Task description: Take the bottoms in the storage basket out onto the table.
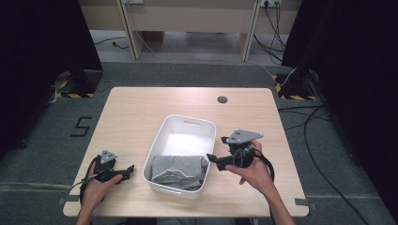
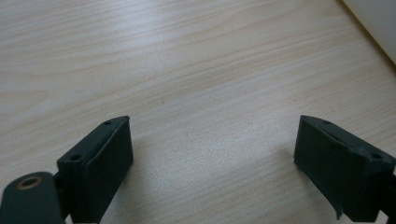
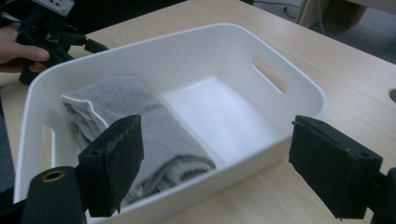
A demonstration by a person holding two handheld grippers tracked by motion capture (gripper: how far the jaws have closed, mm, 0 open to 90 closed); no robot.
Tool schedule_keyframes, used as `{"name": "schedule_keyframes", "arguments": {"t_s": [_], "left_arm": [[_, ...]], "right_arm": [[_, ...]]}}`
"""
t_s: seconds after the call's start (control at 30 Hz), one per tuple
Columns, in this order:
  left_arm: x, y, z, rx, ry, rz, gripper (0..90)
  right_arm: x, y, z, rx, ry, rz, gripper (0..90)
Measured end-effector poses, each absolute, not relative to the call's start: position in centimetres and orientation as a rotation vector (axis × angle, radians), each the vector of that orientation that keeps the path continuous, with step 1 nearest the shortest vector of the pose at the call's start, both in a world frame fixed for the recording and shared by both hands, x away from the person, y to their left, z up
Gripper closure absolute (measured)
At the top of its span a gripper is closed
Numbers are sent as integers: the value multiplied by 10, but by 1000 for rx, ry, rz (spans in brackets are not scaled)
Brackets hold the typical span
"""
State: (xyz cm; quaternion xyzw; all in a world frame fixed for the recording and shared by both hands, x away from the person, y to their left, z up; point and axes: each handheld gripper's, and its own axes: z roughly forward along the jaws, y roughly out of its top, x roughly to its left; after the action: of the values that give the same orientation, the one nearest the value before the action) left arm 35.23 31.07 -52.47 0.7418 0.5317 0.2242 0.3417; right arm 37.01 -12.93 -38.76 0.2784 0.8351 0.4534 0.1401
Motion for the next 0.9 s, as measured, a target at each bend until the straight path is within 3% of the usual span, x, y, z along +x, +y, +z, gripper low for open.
{"name": "schedule_keyframes", "arguments": {"t_s": [0.37, 0.9], "left_arm": [[352, 311, -525, 1930, 1382, 582, 107], [352, 311, -525, 1927, 1382, 585, 107]], "right_arm": [[390, -60, -377, 639, 2634, 1236, 187], [413, -1, -388, 631, 2782, 1197, 195]]}}
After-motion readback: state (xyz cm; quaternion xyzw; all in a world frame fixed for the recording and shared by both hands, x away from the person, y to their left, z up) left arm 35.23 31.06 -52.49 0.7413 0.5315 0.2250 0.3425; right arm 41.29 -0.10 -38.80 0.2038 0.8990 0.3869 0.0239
